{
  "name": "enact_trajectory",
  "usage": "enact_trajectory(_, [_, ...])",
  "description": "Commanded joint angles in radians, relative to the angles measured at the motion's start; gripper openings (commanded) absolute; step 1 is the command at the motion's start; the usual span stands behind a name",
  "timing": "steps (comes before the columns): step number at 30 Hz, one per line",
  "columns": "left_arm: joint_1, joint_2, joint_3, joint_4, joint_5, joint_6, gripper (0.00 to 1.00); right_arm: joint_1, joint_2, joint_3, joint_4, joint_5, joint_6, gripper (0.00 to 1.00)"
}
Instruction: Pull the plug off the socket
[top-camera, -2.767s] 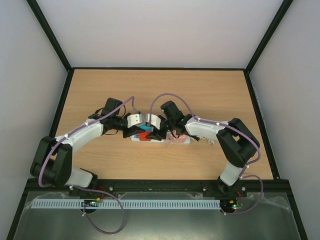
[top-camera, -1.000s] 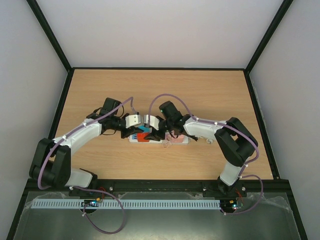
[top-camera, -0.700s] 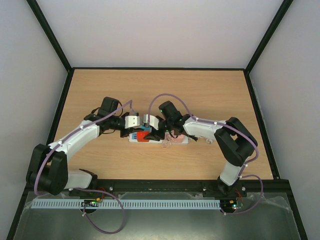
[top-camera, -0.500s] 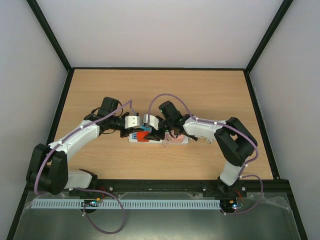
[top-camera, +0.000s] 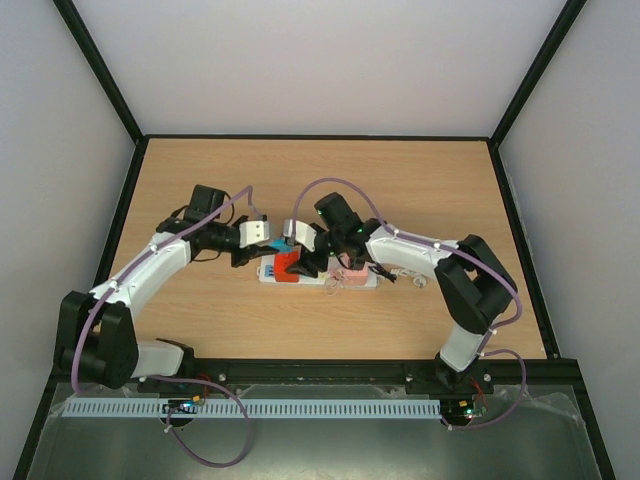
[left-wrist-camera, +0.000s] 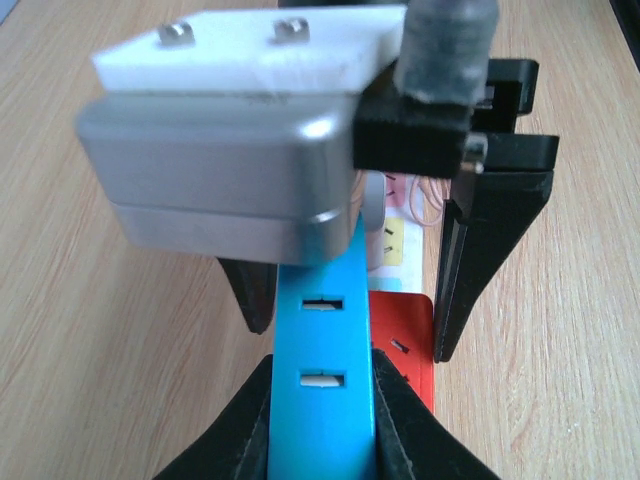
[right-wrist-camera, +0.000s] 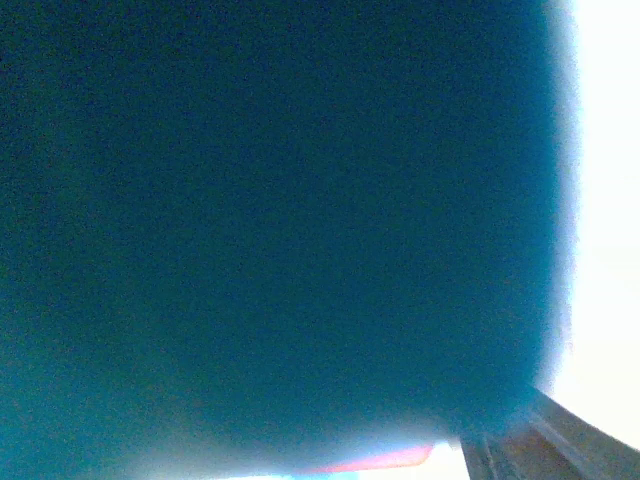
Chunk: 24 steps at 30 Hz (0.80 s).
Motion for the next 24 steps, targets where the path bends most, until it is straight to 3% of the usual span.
enact_trajectory(1, [0.021,-0.026,0.048,-0.082,0.087,0.016,0.05,-0.005,-0.102,0.078,-0.055,0.01,0.025,0.8])
enact_trajectory(8, [0.036,-0.044,0.07,-0.126,0.116,0.012,0.06,-0.019,-0.157,0.145,-0.158,-0.041,0.022,0.77])
enact_trajectory(16, [0.035,-0.064,0.092,-0.163,0.164,0.001,0.07,-0.021,-0.195,0.151,-0.24,-0.115,0.047,0.66])
enact_trajectory(24, [0.033,-0.073,0.089,-0.137,0.219,-0.056,0.08,-0.021,-0.228,0.141,-0.219,-0.159,0.113,0.5])
